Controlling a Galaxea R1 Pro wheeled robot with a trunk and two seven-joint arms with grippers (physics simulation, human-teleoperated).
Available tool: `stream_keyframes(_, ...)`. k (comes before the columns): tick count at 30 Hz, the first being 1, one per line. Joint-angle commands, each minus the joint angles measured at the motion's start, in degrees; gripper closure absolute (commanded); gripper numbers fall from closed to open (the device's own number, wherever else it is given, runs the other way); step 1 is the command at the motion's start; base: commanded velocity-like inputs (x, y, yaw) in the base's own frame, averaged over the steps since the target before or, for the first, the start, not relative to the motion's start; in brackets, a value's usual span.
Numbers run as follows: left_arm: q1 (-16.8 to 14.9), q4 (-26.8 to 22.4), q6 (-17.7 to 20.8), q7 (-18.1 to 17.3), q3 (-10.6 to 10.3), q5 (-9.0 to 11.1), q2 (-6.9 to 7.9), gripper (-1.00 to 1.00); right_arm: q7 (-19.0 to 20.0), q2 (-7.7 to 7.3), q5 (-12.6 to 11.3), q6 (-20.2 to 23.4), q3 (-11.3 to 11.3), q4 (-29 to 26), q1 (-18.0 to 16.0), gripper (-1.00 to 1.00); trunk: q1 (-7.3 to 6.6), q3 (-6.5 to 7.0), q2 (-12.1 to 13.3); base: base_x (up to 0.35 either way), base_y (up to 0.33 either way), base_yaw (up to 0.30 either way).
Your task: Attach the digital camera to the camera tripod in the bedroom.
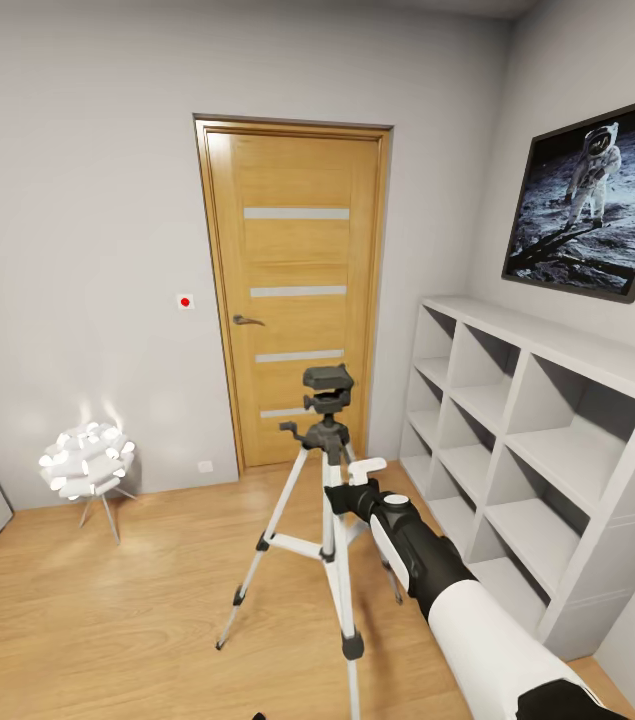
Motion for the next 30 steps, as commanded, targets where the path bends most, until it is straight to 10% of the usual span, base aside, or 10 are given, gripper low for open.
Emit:
stream_keyframes(1,0.01,-0.01,-0.12,0.02,0.02,0.19,0.0,-1.0,0.11,0.0,-0.23,0.32,0.03,-0.07,-0.01,1.0,0.02,-0.01,-0.04,0.0,0.0,0.0)
stream_keyframes(19,0.01,-0.01,-0.12,0.02,0.02,0.17,0.0,-1.0,0.39,0.0,0.78,-3.06,0.81,-1.28,-0.01,1.0,0.02,-0.01,-0.04,0.0,0.0,0.0)
stream_keyframes(20,0.01,-0.01,-0.12,0.02,0.02,0.16,0.0,-1.0,0.43,0.0,0.82,-3.14,0.84,-2.22,-0.01,1.0,0.02,-0.01,-0.04,0.0,0.0,0.0)
stream_keyframes(21,0.01,-0.01,-0.12,0.02,0.02,0.16,0.0,-1.0,0.03,0.0,0.88,-1.82,0.71,-20.12,0.15,1.0,0.02,-0.01,-0.04,0.0,0.0,0.0)
stream_keyframes(30,0.01,-0.01,-0.12,0.02,0.02,0.19,0.0,-1.0,-0.02,0.0,1.58,-1.5,0.8,-25.56,0.17,1.0,0.02,-0.01,-0.04,0.0,0.0,0.0)
